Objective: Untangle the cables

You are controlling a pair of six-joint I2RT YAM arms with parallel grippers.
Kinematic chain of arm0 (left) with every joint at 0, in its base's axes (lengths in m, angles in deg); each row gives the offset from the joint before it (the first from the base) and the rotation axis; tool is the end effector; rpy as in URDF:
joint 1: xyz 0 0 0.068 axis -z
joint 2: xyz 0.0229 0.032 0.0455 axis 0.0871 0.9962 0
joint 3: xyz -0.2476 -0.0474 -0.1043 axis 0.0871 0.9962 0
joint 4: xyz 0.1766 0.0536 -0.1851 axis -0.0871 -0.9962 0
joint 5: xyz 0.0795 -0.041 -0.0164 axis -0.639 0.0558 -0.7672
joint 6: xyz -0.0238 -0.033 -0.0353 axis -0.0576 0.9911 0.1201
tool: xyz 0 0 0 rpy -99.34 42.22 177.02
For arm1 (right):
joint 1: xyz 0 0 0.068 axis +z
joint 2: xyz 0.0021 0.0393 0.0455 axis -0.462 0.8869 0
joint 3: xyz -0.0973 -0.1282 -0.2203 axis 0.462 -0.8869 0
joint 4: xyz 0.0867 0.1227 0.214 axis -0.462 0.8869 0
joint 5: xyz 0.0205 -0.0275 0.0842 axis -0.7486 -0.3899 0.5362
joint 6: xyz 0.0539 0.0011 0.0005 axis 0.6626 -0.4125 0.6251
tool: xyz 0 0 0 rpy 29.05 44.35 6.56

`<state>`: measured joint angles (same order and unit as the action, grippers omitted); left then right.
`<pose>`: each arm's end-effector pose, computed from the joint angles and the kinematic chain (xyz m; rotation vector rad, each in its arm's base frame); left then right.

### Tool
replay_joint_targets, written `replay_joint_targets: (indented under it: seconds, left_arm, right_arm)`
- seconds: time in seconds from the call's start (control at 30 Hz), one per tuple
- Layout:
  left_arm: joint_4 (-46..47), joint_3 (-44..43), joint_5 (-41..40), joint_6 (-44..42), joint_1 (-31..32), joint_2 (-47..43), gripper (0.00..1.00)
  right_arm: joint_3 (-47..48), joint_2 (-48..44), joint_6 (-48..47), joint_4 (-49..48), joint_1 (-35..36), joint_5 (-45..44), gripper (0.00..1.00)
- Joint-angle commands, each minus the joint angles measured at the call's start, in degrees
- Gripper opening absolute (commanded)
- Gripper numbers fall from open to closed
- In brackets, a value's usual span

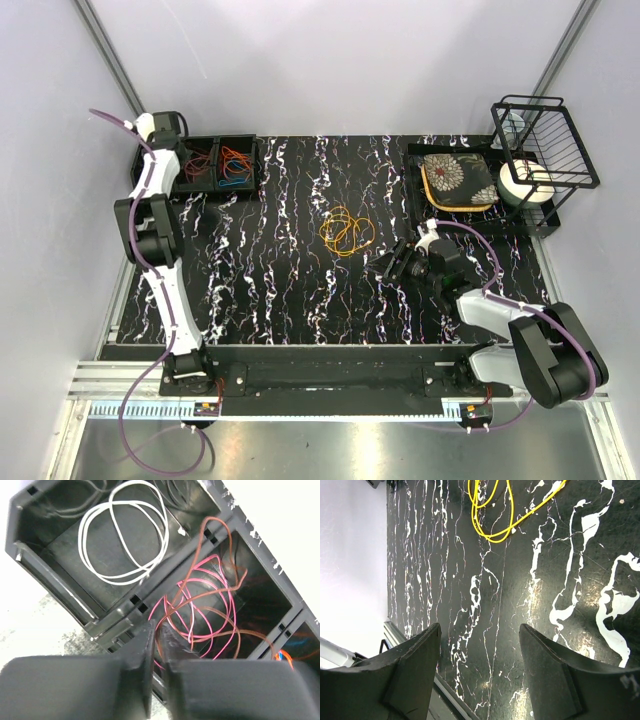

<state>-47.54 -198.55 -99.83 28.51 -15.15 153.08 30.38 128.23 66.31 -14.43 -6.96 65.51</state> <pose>0.5106 0.1041 0.2369 -1.0565 1.9895 0.1697 0.2074 0.0928 0.1561 0.2056 2.1677 1.1154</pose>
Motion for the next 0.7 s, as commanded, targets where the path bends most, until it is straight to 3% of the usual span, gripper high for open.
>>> replay_joint_targets:
  seconds: [0.0,0.03,0.07,0.13,0.2,0.53,0.67]
  left_arm:
    - [1.8,-3.7,1.9,-1.4,1.3,0.4,0.42]
    - [1.8,-4.0,2.3,-1.4,1.4,-0.1,0.61]
    - [1.8,-4.1,2.3,-1.4,1.6,-1.5,0.67]
    - [2.4,-3.0,1.9,-1.1,2.2,-3.8,0.89]
    - [3.6,-1.0,1.5,-0.9,2.9,-7.7,0.97]
    - [2.6,4.3,1.6,-0.7,5.4,-21.7,0.99]
    - [3.9,13.9,2.2,-0.2,6.8,-31.3,0.99]
  right_arm:
    - [1.0,0.4,-0.6,-2.5,-0.4,0.6,0.7]
    - [1.0,0.3,-0.6,-2.5,-0.4,0.8,0.7]
    - [1.0,0.5,-0.6,-2.4,-0.4,0.7,0.7]
    - [1.0,0.5,-0.6,-2.4,-0.4,0.8,0.7]
    - [1.0,0.4,-0.6,-2.4,-0.4,0.7,0.7]
    - [0.9,0.4,-0.5,-2.4,-0.5,0.6,0.7]
    - [0.8,0.1,-0.4,-2.4,-0.5,0.6,0.7]
